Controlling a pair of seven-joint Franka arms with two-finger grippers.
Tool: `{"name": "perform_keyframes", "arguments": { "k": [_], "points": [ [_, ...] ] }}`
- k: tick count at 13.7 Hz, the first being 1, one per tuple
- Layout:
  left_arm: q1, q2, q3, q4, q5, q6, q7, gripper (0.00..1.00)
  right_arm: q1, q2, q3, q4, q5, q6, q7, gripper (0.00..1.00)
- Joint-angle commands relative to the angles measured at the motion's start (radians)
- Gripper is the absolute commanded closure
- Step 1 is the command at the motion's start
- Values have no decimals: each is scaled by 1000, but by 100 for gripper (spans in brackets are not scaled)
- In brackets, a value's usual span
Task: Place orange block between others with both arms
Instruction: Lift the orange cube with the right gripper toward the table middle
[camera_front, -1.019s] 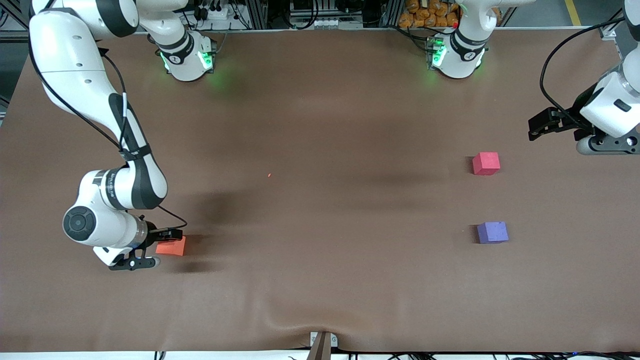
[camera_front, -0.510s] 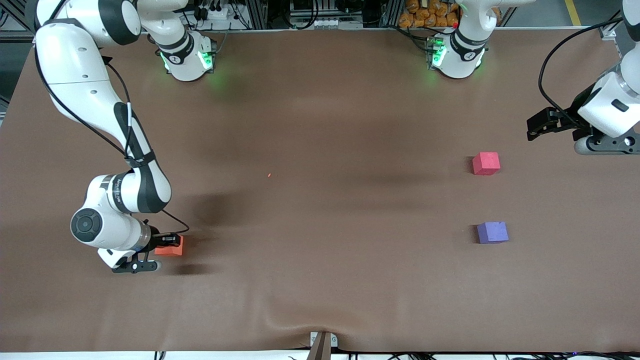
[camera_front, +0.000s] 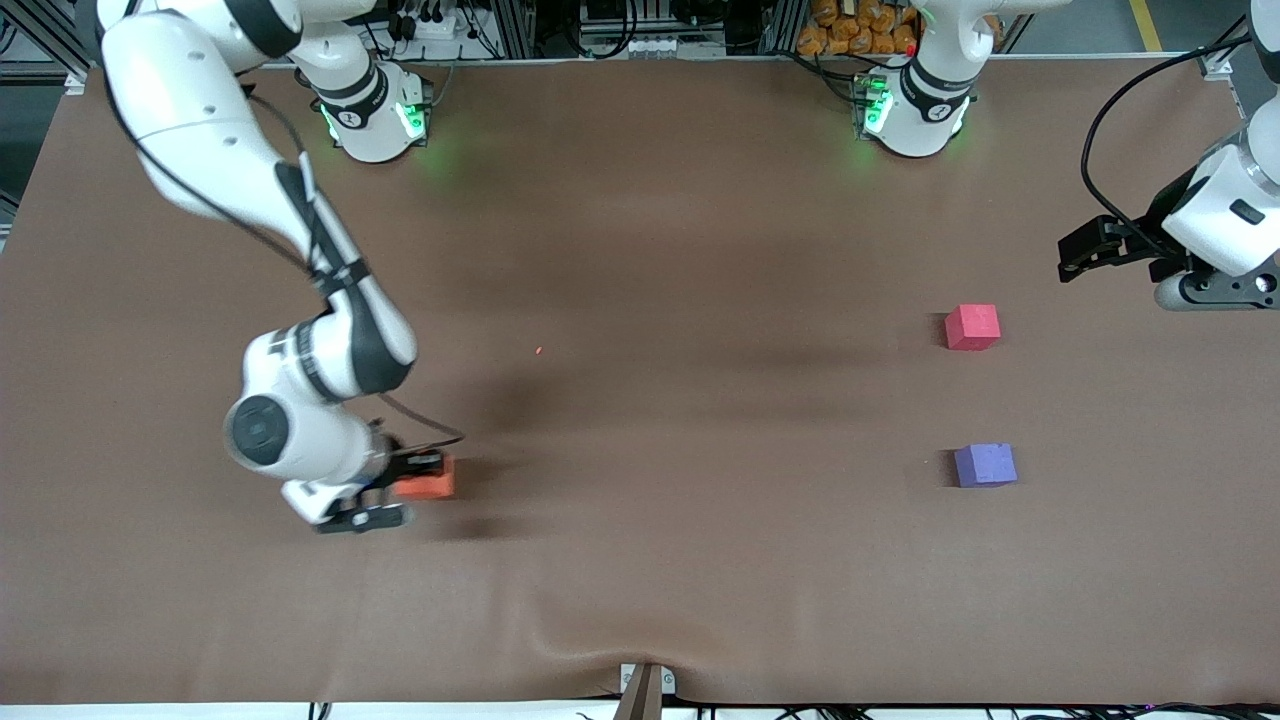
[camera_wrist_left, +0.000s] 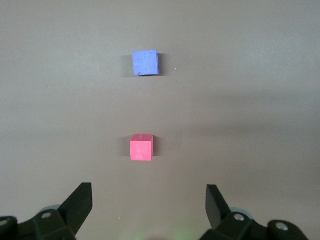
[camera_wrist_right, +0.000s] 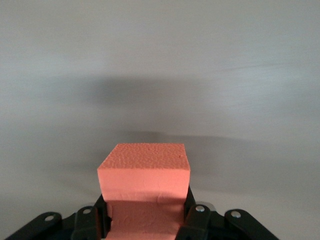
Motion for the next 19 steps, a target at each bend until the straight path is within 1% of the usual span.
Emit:
{"name": "perform_keyframes", "arguments": {
  "k": [1, 4, 5, 8, 9, 10, 11, 12, 13, 14, 15, 16, 19],
  "points": [
    [0, 2, -1, 7, -4, 2, 23, 0, 48, -15, 74, -9, 2, -3, 157, 99],
    [-2, 13, -1, 7, -4, 10, 23, 0, 213, 8, 68, 40, -10, 4, 386, 98],
    [-2, 14, -1, 6, -2, 11, 23, 0, 259, 17, 66, 46, -12, 30, 439, 98],
    [3, 19, -1, 7, -2, 17, 23, 0, 370, 55, 54, 49, -26, 131, 506, 96],
    [4, 19, -1, 6, -2, 17, 23, 0, 410, 64, 28, 55, -27, 142, 513, 95],
    [6, 19, -1, 6, -2, 17, 23, 0, 457, 80, -1, 70, -27, 144, 521, 92],
    [6, 19, -1, 6, -2, 17, 23, 0, 495, 92, -27, 87, -26, 144, 541, 92],
    [6, 20, -1, 6, -1, 17, 23, 0, 525, 109, -41, 104, -26, 144, 564, 91],
    [6, 23, -1, 6, -1, 17, 23, 0, 546, 123, -51, 115, -27, 142, 585, 87],
    [6, 23, -1, 6, -1, 17, 23, 0, 562, 127, -58, 115, -29, 142, 590, 73],
    [6, 23, -1, 7, -1, 17, 23, 0, 575, 130, -64, 114, -33, 142, 592, 21],
    [6, 23, -1, 7, -1, 17, 23, 0, 589, 132, -75, 112, -41, 141, 596, 0],
    [6, 23, -1, 9, -1, 19, 23, 0, 591, 123, -83, 112, -43, 130, 613, 0]
  ]
}}
